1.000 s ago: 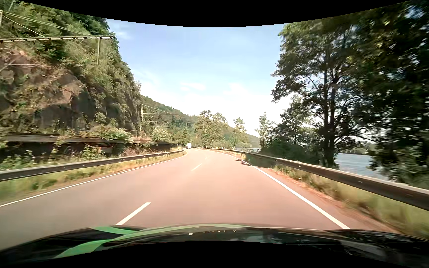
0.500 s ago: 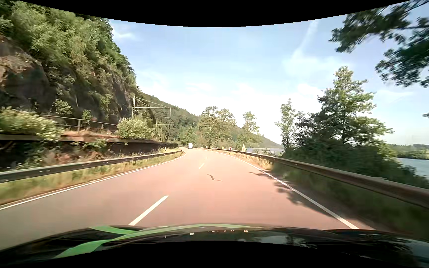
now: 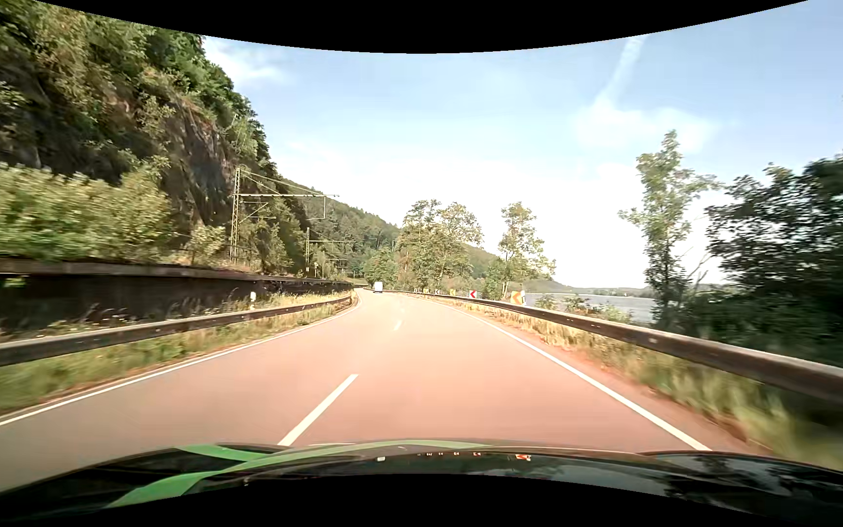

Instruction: Follow the waypoints while adhering to traffic rules and regulations

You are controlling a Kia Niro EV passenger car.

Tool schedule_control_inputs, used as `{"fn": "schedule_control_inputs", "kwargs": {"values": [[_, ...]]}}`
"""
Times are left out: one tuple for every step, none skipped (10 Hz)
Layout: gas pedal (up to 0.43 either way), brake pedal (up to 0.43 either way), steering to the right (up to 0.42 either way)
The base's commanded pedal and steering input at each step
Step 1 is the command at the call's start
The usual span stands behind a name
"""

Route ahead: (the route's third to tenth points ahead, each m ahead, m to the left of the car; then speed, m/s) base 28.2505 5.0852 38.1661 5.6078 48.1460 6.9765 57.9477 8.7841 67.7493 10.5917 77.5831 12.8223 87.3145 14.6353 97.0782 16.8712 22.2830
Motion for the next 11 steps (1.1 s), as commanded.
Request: {"fn": "schedule_control_inputs", "kwargs": {"values": [[0.220, 0.000, -0.019], [0.220, 0.000, -0.019], [0.197, 0.000, -0.019], [0.177, 0.000, -0.020], [0.157, 0.000, -0.021], [0.157, 0.000, -0.022], [0.157, 0.000, -0.022], [0.150, 0.000, -0.022], [0.138, 0.000, -0.022], [0.138, 0.000, -0.022], [0.150, 0.000, -0.022]]}}
